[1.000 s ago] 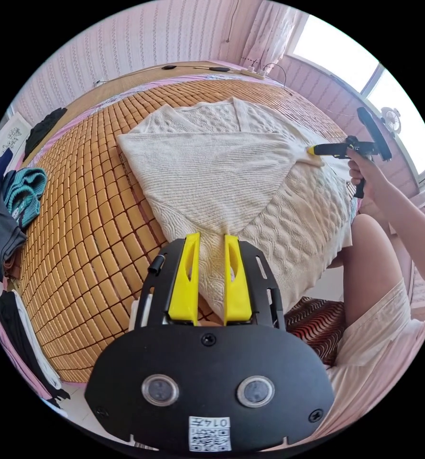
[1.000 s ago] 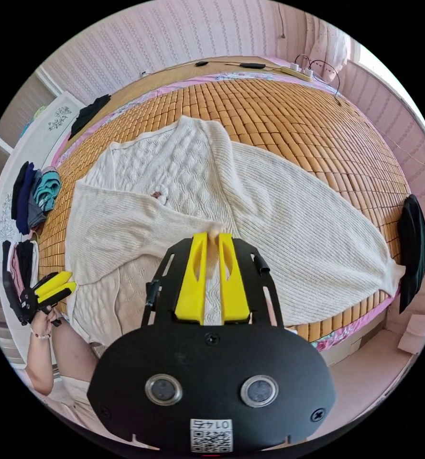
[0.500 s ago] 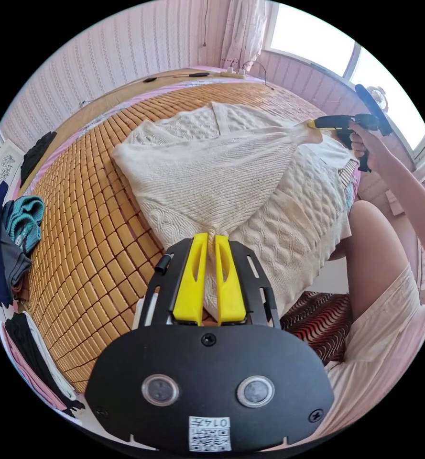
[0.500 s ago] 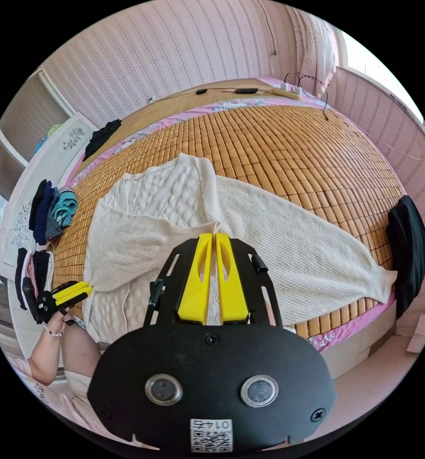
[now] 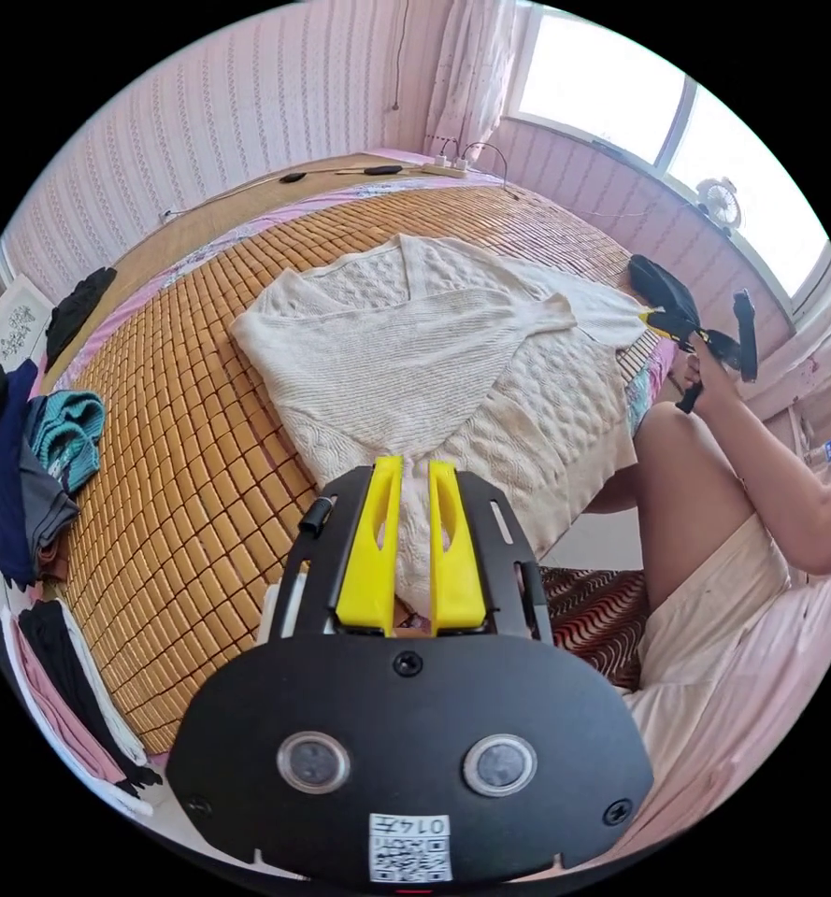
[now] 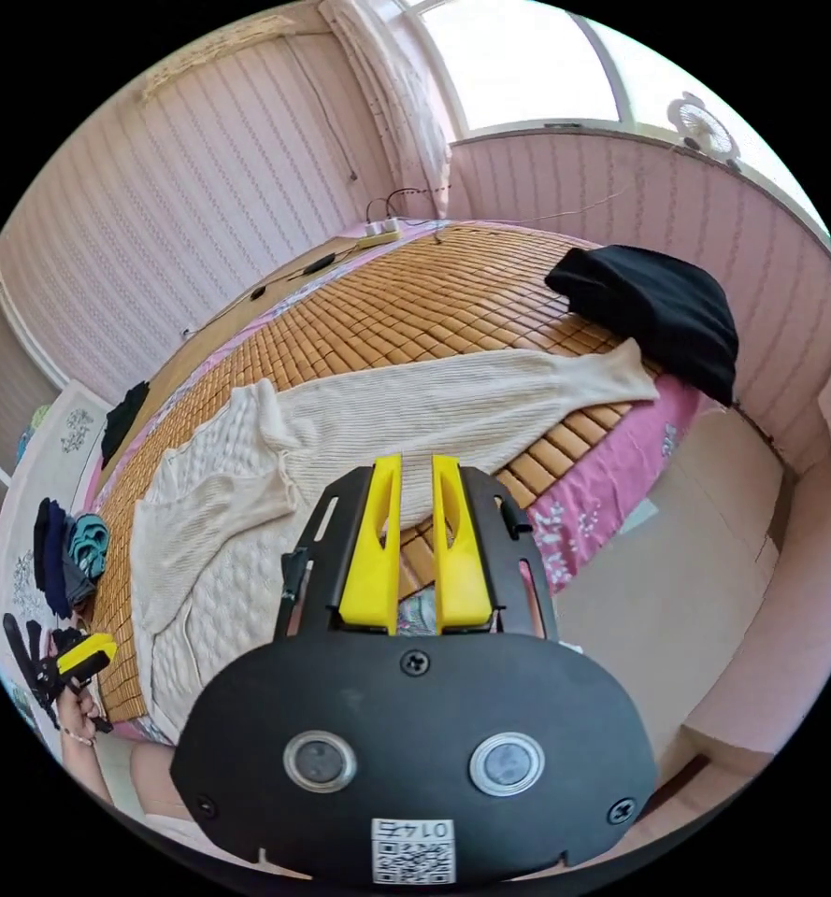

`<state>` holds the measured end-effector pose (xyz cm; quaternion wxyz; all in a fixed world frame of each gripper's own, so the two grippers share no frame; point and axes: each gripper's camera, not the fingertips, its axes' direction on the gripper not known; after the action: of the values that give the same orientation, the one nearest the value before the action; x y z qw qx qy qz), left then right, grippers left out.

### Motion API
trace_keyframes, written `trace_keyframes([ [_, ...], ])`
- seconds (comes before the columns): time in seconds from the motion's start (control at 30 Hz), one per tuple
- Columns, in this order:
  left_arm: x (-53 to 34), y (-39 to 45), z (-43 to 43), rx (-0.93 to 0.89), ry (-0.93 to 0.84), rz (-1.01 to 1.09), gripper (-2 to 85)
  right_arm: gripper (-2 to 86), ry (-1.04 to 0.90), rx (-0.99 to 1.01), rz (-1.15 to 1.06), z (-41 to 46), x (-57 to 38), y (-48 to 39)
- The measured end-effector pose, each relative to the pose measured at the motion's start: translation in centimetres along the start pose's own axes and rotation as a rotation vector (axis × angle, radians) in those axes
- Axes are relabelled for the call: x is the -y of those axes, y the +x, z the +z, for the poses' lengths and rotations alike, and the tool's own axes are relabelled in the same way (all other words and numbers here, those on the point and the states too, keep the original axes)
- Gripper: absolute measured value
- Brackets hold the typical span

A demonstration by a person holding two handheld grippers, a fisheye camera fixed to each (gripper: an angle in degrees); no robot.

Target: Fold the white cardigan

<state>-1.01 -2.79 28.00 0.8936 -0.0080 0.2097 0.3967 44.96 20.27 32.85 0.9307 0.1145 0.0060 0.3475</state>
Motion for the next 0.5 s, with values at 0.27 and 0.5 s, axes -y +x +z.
trace_keyframes([
  [0.27,10.4,12.6,3.1,-0.078,-0.001,0.269,6.3,10.8,0.080,-0.116,0.251,0.9,4.4,9.7],
  [0.5,19.9,24.0,8.5,-0.124,-0.037,0.495,8.8,12.1,0.115,-0.285,0.157,3.5,6.4,11.7],
])
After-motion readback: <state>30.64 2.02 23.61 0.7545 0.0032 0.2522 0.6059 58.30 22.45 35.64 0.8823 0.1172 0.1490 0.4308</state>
